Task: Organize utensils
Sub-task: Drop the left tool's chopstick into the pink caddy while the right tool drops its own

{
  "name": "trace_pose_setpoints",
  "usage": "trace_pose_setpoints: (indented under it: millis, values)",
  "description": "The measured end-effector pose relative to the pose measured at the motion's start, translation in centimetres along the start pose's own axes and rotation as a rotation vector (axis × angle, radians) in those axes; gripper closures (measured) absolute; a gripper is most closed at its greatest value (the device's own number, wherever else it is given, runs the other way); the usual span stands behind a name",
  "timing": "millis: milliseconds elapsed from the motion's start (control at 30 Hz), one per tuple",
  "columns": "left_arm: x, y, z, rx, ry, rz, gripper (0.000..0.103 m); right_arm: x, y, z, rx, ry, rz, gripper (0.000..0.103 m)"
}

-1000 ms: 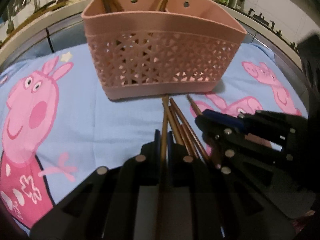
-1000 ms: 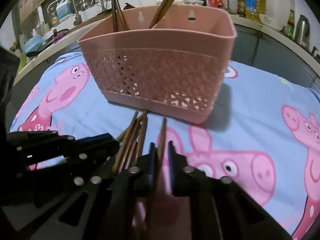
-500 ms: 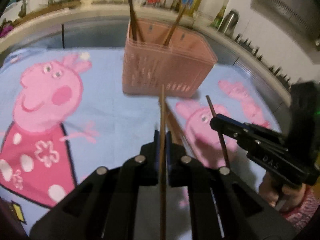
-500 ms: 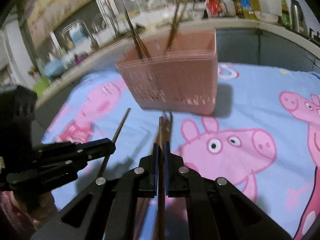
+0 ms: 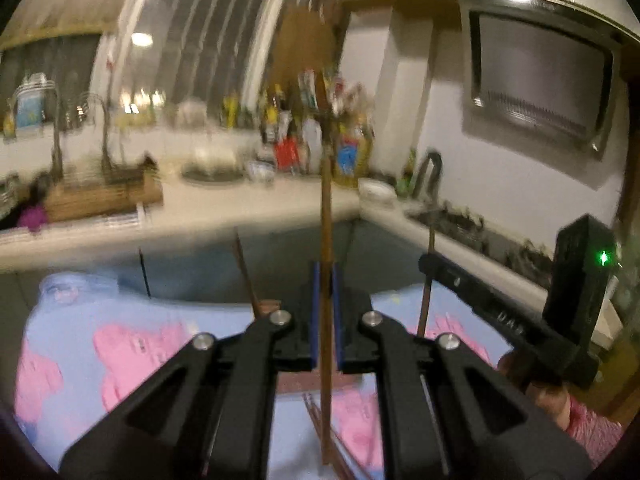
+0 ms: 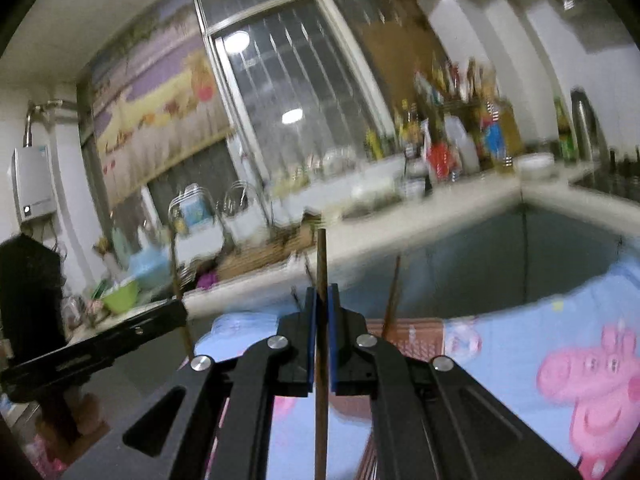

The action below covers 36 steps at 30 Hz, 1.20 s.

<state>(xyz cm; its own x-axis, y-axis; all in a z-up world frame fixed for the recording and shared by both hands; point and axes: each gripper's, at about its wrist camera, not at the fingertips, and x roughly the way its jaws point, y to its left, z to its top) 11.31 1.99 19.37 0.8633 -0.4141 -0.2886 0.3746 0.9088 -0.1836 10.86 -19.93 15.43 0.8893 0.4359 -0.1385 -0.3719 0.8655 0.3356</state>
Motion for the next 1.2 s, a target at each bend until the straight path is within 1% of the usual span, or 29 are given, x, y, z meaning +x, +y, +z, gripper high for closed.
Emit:
trace_pose_setpoints:
  millis: [67,100,233,333,467,567,633,767,867,900,933,1000,1033,1100,1200]
  values:
    - [1.3,-0.2,1.8,0.003,-0.062,0.038,0.098,1.8,-0.4,1.6,0.015,-0.053,-0.045,0.103]
    - [1.8,-0.2,2.2,0.005,-0.076,0.049,0.098,2.7,-0.7,2.1,0.022,-0.073,-0.064,0.103]
    - [5.7,0.1,2.9,0.029,-0.095,0.101,0.097,5.7,-1.6,2.7,0.034,-0.128,-0.122,0.103]
    - [8.8,1.1,2.3,0.031,-0.084,0.119,0.098,8.4,-2.6,2.5,0.032,-0.134,-0.139,0.103]
    - [12.8,2.6,0.6,0.019,-0.039,0.129,0.097,10.9,-3.5,1.5,0.003,-0.121,-0.146,0.103]
    - [14.8,3.7,-0.9,0.008,-0.004,0.135,0.098,12.2,-3.9,0.1,-0.022,-0.107,-0.147,0.103]
    - [15.8,4.3,-1.8,0.002,0.023,0.138,0.098,13.0,-4.2,-1.0,-0.020,-0.079,-0.131,0.103]
    - [16.5,4.9,-3.9,-0.006,0.069,0.139,0.097,13.7,-3.9,-2.9,-0.032,-0.037,-0.115,0.103]
    - [16.7,4.6,-5.1,0.015,0.116,0.137,0.097,14.1,-3.5,-4.5,-0.050,0.019,-0.087,0.103]
    - [16.8,4.6,-5.5,0.016,0.135,0.155,0.096,14.2,-3.5,-5.1,-0.048,0.046,-0.091,0.103]
    - [16.9,4.6,-5.8,0.016,0.155,0.162,0.093,14.2,-3.7,-5.4,-0.037,0.055,-0.100,0.103]
    - [16.7,4.6,-6.1,0.010,0.193,0.162,0.089,13.7,-4.0,-5.7,-0.011,0.078,-0.114,0.103]
    - [16.3,4.5,-6.1,0.006,0.197,0.164,0.088,13.4,-4.1,-5.7,0.002,0.082,-0.113,0.103]
    - [15.0,4.2,-5.8,-0.001,0.182,0.159,0.088,12.3,-4.0,-5.2,0.014,0.082,-0.106,0.103]
    - [12.2,3.3,-4.7,0.006,0.135,0.153,0.088,10.1,-3.0,-3.9,-0.008,0.054,-0.096,0.103]
